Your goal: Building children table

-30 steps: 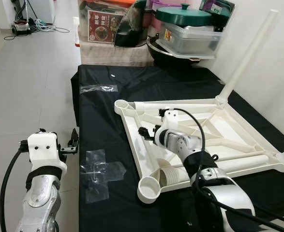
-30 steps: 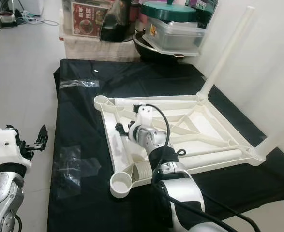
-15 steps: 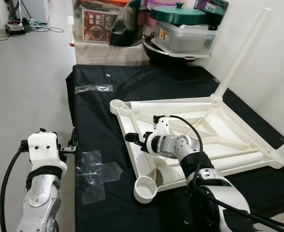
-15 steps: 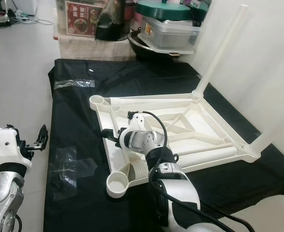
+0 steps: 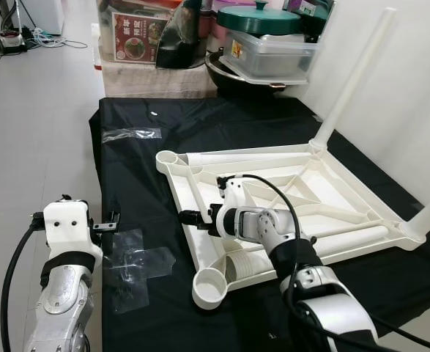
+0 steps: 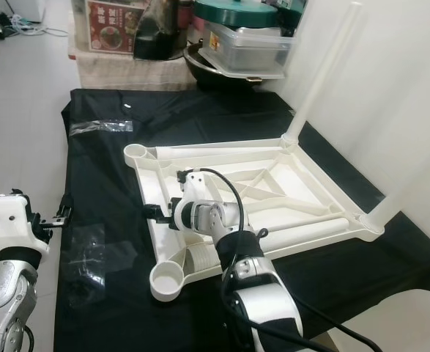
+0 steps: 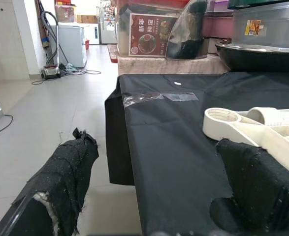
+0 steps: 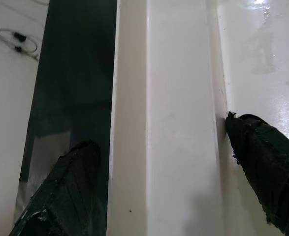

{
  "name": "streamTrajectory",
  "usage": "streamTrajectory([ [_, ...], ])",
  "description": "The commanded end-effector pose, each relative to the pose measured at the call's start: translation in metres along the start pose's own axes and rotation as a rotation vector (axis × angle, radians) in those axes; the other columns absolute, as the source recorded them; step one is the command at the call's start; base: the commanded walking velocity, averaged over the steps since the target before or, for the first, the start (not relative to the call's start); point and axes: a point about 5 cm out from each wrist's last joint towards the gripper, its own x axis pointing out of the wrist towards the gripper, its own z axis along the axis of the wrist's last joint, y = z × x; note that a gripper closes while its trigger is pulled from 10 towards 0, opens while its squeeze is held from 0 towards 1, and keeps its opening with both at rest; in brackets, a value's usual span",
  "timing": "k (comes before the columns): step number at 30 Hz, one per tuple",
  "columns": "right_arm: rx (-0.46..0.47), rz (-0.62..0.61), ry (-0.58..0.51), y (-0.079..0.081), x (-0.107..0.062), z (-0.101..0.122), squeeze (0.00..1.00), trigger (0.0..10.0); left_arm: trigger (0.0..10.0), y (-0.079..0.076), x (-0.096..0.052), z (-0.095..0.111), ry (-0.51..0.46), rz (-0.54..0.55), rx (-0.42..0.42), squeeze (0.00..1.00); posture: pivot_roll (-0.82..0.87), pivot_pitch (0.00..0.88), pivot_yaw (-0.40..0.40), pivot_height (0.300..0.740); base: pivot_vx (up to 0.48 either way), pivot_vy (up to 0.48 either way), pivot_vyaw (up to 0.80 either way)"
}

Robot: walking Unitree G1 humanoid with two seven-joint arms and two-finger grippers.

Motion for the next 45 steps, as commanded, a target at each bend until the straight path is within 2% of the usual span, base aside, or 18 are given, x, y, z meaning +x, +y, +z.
streamTrajectory([
  [1, -0.014, 0.117, 0.045, 0.021, 0.008, -0.009, 0.0, 10.0, 10.0, -0.003, 0.0, -0.003, 0.01, -0.014, 0.006, 0.0, 0.14, 0.0, -0.159, 0.74, 0.0, 0.0, 0.0],
  [4, -0.071, 0.119, 0.101, 0.025, 0.009, -0.019, 0.0, 10.0, 10.0, -0.003, 0.0, -0.003, 0.011, -0.014, 0.006, 0.0, 0.14, 0.0, -0.16, 0.74, 0.0, 0.0, 0.0],
  [8, -0.079, 0.113, 0.117, 0.025, 0.01, -0.023, 0.0, 10.0, 10.0, -0.003, 0.0, -0.003, 0.012, -0.014, 0.006, 0.0, 0.14, 0.0, -0.16, 0.74, 0.0, 0.0, 0.0],
  [13, -0.127, 0.047, 0.16, 0.017, 0.009, -0.031, 0.0, 10.0, 10.0, -0.004, 0.0, -0.004, 0.014, -0.015, 0.006, 0.0, 0.14, 0.0, -0.164, 0.74, 0.0, 0.0, 0.0],
  [15, -0.237, 0.016, 0.183, 0.014, 0.009, -0.036, 0.0, 10.0, 10.0, -0.004, 0.0, -0.005, 0.016, -0.017, 0.008, 0.0, 0.13, 0.0, -0.162, 0.74, 0.0, 0.0, 0.0],
  [16, -0.237, 0.016, 0.183, 0.014, 0.009, -0.036, 0.0, 10.0, 10.0, -0.004, 0.0, -0.005, 0.016, -0.017, 0.008, 0.0, 0.13, 0.0, -0.162, 0.74, 0.0, 0.0, 0.0],
  [17, -0.285, 0.008, 0.197, 0.013, 0.009, -0.039, 0.0, 10.0, 10.0, -0.005, 0.0, -0.005, 0.016, -0.019, 0.01, 0.0, 0.13, 0.0, -0.162, 0.74, 0.0, 0.0, 0.0],
  [18, -0.406, 0.003, 0.238, 0.009, 0.009, -0.048, 0.0, 10.0, 10.0, -0.006, 0.001, -0.005, 0.017, -0.021, 0.012, 0.0, 0.13, 0.0, -0.162, 0.74, 0.0, 0.0, 0.0],
  [22, -0.474, 0.003, 0.277, 0.002, 0.006, -0.055, 0.0, 10.0, 10.0, -0.006, 0.001, -0.006, 0.017, -0.024, 0.013, 0.0, 0.13, 0.0, -0.162, 0.74, 0.0, 0.0, 0.0],
  [24, -0.536, 0.001, 0.333, -0.012, -0.001, -0.06, 0.0, 10.0, 10.0, -0.006, 0.001, -0.006, 0.018, -0.024, 0.013, 0.0, 0.13, 0.0, -0.166, 0.74, 0.0, 0.0, 0.0],
  [26, -0.551, -0.001, 0.361, -0.02, -0.005, -0.063, 0.0, 10.0, 10.0, -0.006, 0.001, -0.006, 0.019, -0.024, 0.012, 0.0, 0.13, 0.0, -0.167, 0.74, 0.0, 0.0, 0.0],
  [29, -0.516, -0.004, 0.413, -0.034, -0.013, -0.066, 0.0, 10.0, 10.0, -0.007, 0.001, -0.007, 0.022, -0.024, 0.01, 0.0, 0.13, 0.0, -0.172, 0.74, 0.0, 0.0, 0.0],
  [31, -0.449, -0.019, 0.434, -0.042, -0.017, -0.068, 0.0, 10.0, 10.0, -0.008, 0.0, -0.008, 0.028, -0.023, 0.009, 0.0, 0.12, 0.0, -0.176, 0.74, 0.0, 0.0, 0.0],
  [35, -0.39, -0.005, 0.438, -0.041, -0.018, -0.071, 0.0, 10.0, 10.0, -0.009, 0.0, -0.01, 0.033, -0.022, 0.007, 0.0, 0.12, 0.0, -0.179, 0.74, 0.0, 0.0, 0.0],
  [39, -0.268, -0.036, 0.346, -0.029, -0.008, -0.069, 0.0, 10.0, 10.0, -0.007, 0.0, -0.01, 0.037, -0.02, 0.012, 0.0, 0.13, 0.0, -0.181, 0.74, 0.0, 0.0, 0.0],
  [41, -0.275, -0.012, 0.318, -0.024, -0.007, -0.065, 0.0, 10.0, 10.0, -0.007, -0.001, -0.01, 0.038, -0.019, 0.013, 0.0, 0.13, 0.0, -0.181, 0.74, 0.0, 0.0, 0.0],
  [44, -0.315, 0.04, 0.166, -0.005, -0.006, -0.04, 0.0, 10.0, 10.0, -0.004, -0.002, -0.01, 0.04, -0.015, 0.017, 0.0, 0.13, 0.0, -0.177, 0.74, 0.0, 0.0, 0.0],
  [45, -0.318, 0.048, 0.153, -0.002, -0.007, -0.035, 0.0, 10.0, 10.0, -0.005, -0.002, -0.01, 0.041, -0.016, 0.018, 0.0, 0.13, 0.0, -0.175, 0.74, 0.0, 0.0, 0.0],
])
